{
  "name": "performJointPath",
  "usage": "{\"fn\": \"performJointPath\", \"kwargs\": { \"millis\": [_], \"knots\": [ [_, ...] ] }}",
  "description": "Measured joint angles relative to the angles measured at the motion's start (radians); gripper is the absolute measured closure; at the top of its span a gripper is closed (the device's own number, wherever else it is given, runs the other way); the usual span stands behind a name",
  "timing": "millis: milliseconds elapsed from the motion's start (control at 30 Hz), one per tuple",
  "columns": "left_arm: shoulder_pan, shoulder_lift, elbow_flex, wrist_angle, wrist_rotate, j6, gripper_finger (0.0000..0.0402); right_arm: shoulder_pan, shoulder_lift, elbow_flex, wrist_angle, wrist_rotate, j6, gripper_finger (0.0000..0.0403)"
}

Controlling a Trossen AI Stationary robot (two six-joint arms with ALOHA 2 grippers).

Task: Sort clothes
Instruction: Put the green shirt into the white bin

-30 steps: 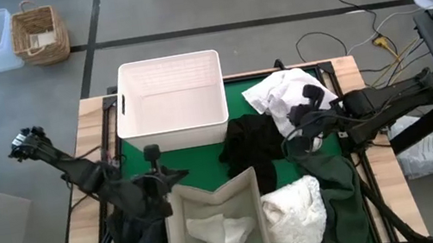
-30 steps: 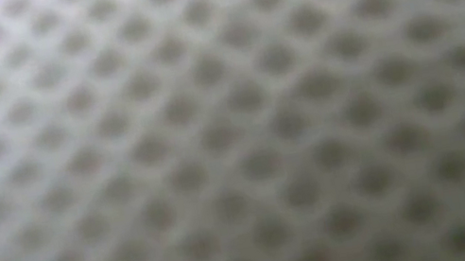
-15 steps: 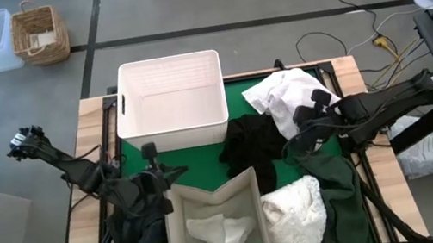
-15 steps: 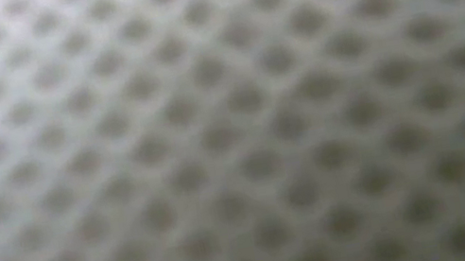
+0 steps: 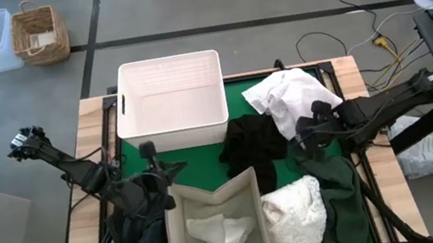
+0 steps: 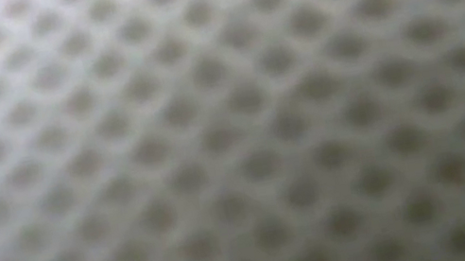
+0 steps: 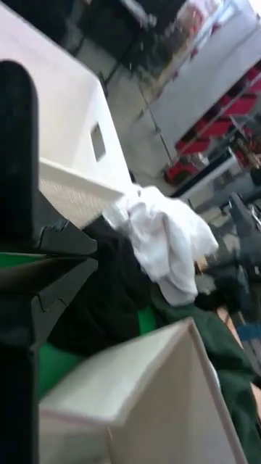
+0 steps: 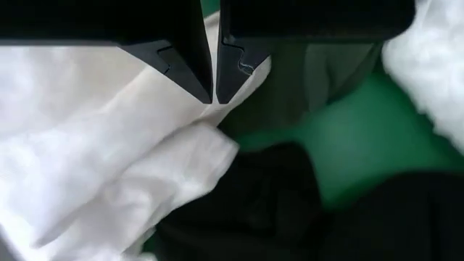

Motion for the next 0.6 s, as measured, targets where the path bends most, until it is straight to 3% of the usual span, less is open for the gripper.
{"fn": "performJointPath", "kwargs": {
  "millis": [467,600],
  "knots": [
    [0.001,-0.022,0.000,-0.076,-0.126,0.037,0.0401,0.063,0.001,-0.021,-0.126,-0.084,0.169,0.0389],
    [0.001,-0.023,0.000,-0.076,-0.126,0.011,0.0401,0.070,0.001,-0.021,-0.129,-0.085,0.170,0.0367]
  ]
}}
